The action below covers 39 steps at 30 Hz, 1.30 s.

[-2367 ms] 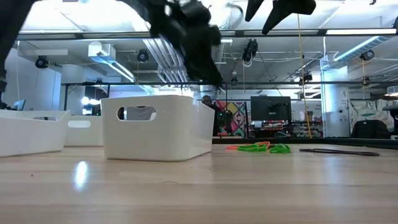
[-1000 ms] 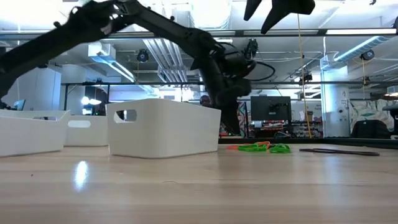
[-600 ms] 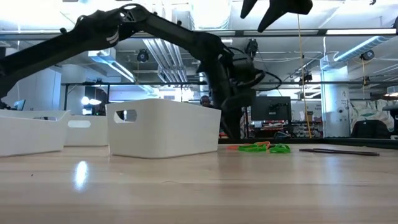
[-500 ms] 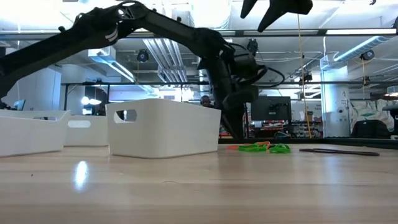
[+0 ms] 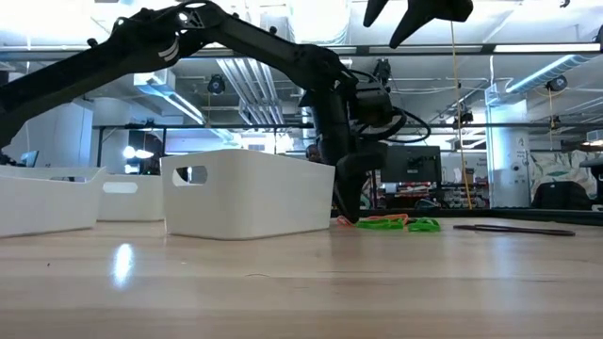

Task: Sort rubber bands into baskets
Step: Put the orange rubber band into the bottom right white bin

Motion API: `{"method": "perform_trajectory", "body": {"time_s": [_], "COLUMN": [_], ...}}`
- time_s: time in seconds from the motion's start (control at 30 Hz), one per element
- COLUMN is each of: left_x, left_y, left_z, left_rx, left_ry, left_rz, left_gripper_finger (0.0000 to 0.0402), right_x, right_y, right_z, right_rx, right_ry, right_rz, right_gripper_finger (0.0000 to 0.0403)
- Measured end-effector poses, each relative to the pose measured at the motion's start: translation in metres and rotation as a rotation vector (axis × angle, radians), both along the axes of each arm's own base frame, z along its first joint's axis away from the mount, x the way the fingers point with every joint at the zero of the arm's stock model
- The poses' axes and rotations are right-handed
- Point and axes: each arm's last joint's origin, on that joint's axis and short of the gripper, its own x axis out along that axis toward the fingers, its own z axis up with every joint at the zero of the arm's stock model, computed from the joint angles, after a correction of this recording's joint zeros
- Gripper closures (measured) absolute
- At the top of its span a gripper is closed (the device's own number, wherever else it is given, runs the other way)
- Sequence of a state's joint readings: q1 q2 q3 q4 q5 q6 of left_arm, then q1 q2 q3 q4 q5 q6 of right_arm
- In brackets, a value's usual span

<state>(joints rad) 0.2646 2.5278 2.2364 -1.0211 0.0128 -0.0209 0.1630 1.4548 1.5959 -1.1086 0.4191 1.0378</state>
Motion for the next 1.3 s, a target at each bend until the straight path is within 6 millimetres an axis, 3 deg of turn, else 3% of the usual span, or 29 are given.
{"method": "perform_trajectory", "body": {"time_s": [0.23,0.4,0.63,0.8,1.3], "left_x": [-0.003,-0.006,-0.008,-0.015,-0.007], "left_y": [-0.001,-0.002,0.006,0.017,0.019], "left_z": [-0.004,0.001,0.037,0.030,0.008], "left_rx": [-0.017,-0.049,-0.041,-0.094,-0.077], "left_ry": [0.023,0.052,0.017,0.050,0.055], "left_rz": [0.013,0.009,-0.001,0.077,0.233], "left_gripper_finger": [0.0396,0.0401,0.0401,0.0401,0.0305], "right_x": [0.000,0.000,0.000,0.000,0.000], "right_y": [0.000,0.000,0.000,0.000,0.000], "right_z": [0.000,0.000,0.000,0.000,0.000], "right_rx": [0.000,0.000,0.000,0.000,0.000], "right_ry": [0.000,0.000,0.000,0.000,0.000], "right_rz": [0.000,0.000,-0.001,-0.001,0.000], "right_gripper_finger": [0.0170,0.0170,0.0170,0.0170,0.0170]}}
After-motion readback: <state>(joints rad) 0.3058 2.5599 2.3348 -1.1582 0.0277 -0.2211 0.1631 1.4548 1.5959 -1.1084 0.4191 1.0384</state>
